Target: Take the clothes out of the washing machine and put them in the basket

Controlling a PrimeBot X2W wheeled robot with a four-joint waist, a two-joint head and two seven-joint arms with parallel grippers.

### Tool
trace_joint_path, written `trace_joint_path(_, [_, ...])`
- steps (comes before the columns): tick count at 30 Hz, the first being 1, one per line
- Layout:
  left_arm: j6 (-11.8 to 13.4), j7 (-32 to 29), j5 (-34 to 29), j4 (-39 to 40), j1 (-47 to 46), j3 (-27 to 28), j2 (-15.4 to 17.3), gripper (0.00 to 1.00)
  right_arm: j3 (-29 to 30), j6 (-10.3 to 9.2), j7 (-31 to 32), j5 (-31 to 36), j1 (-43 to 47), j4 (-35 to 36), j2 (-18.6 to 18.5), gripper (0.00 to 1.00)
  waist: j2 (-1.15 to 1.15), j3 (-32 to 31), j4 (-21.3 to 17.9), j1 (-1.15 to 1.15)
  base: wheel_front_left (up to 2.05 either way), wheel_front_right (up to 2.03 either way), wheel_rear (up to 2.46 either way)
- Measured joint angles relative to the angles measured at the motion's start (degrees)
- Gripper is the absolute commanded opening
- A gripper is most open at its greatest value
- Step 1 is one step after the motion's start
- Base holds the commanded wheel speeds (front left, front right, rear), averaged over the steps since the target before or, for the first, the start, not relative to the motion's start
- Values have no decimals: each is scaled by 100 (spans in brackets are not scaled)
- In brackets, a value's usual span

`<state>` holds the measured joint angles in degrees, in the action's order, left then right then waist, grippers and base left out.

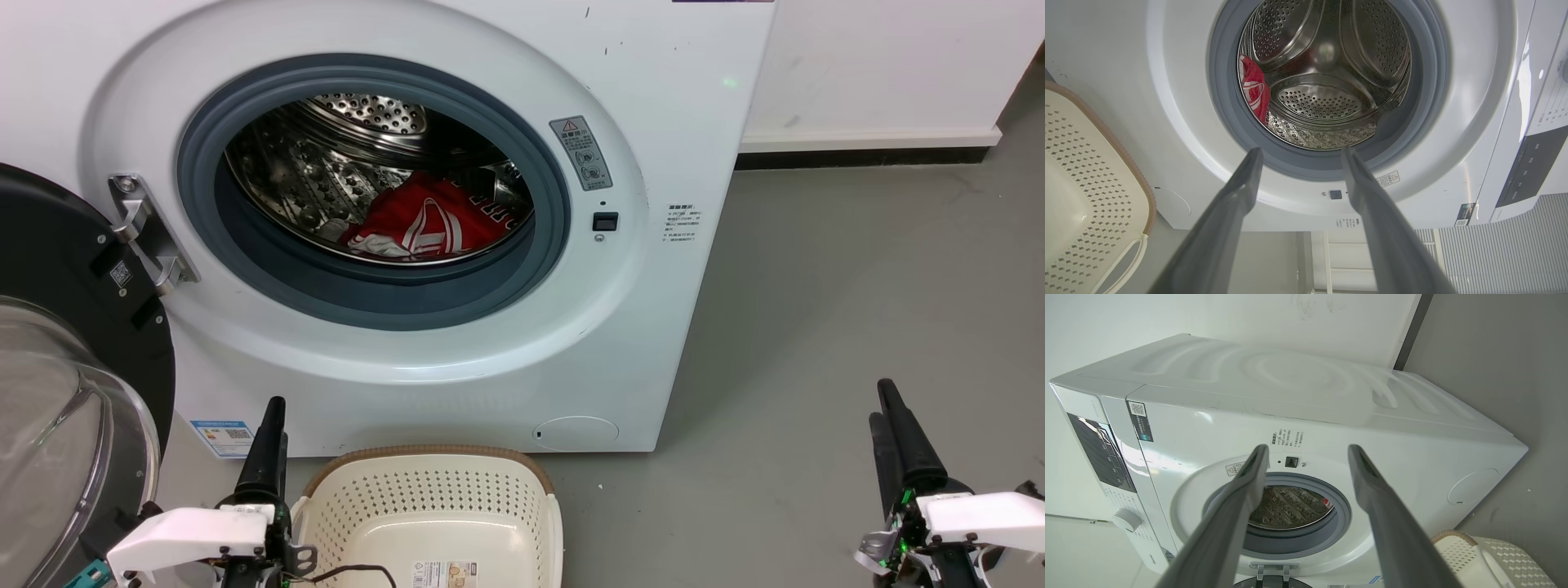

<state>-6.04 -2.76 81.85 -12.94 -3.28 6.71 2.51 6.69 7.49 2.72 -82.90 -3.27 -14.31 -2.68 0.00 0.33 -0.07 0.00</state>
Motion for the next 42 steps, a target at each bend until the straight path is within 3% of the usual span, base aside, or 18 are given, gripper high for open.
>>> trace_joint_path(23, [675, 526, -2807, 727, 196, -467, 4, 100, -320, 0, -526, 3239, 223, 937, 0, 100, 0, 13, -6, 0, 0, 0, 0])
trace_joint_path(42, [962, 880, -4396, 1053, 367, -884, 171, 100, -561, 0, -881, 5029, 407, 1118, -1, 100, 0, 0, -5, 0, 0, 0, 0])
